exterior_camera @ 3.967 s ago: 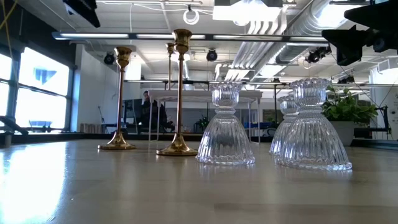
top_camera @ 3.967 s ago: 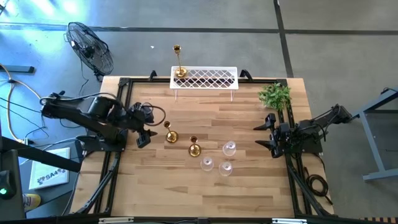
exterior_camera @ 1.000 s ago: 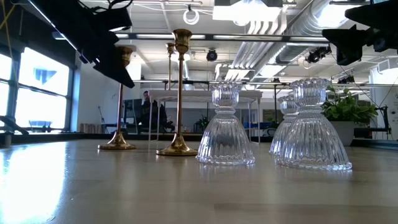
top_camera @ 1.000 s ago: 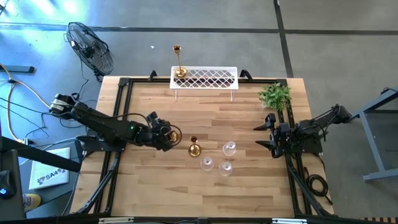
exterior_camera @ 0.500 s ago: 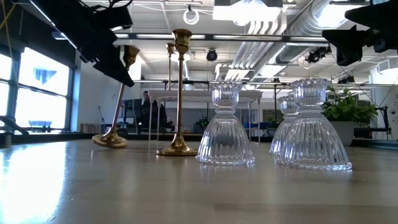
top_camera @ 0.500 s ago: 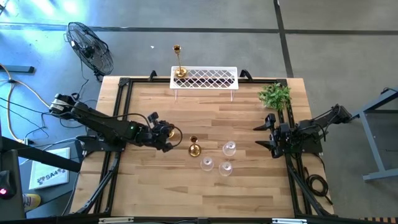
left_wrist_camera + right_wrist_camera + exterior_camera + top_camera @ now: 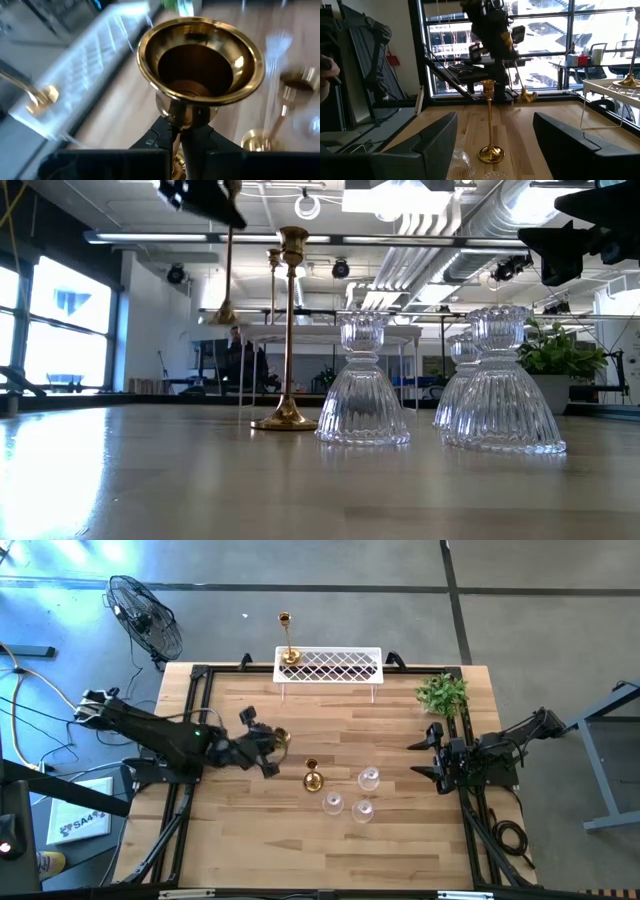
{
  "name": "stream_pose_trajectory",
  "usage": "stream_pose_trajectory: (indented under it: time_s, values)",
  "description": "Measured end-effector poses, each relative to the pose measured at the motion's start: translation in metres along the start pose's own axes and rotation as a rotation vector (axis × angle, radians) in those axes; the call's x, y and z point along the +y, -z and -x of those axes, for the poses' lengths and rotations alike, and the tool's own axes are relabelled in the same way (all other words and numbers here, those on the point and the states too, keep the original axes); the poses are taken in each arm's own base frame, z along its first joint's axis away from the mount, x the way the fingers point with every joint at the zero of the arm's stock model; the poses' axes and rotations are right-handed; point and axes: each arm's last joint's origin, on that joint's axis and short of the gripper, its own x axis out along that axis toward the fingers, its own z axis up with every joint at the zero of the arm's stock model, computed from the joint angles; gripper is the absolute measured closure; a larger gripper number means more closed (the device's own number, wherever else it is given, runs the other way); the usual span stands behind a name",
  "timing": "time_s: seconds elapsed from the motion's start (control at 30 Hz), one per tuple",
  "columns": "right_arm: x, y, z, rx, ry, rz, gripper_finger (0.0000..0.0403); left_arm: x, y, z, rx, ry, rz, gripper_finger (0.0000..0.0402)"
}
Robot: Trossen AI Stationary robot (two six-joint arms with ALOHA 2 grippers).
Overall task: Pick & Place candle stick holders
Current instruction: Put the left gold candle holder on the shelf
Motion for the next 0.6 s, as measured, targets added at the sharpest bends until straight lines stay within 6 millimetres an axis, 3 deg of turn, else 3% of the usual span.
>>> stream_pose_trajectory:
  time_s: [0.13, 0.27, 0.6]
  values:
    - [0.0, 0.0, 0.0, -0.001, 0.0, 0.001, 0.0146, 0.022, -0.028, 0.019, -0.091, -0.001, -0.001, 0.0393]
    - [0.0, 0.0, 0.0, -0.001, 0.0, 0.001, 0.0146, 0.05, -0.048, 0.025, -0.156, 0.021, 0.017, 0.0393]
    - [0.0, -0.001, 0.0, -0.008, 0.004, 0.0, 0.0146, 0.118, -0.079, -0.003, -0.321, 0.054, 0.061, 0.0394]
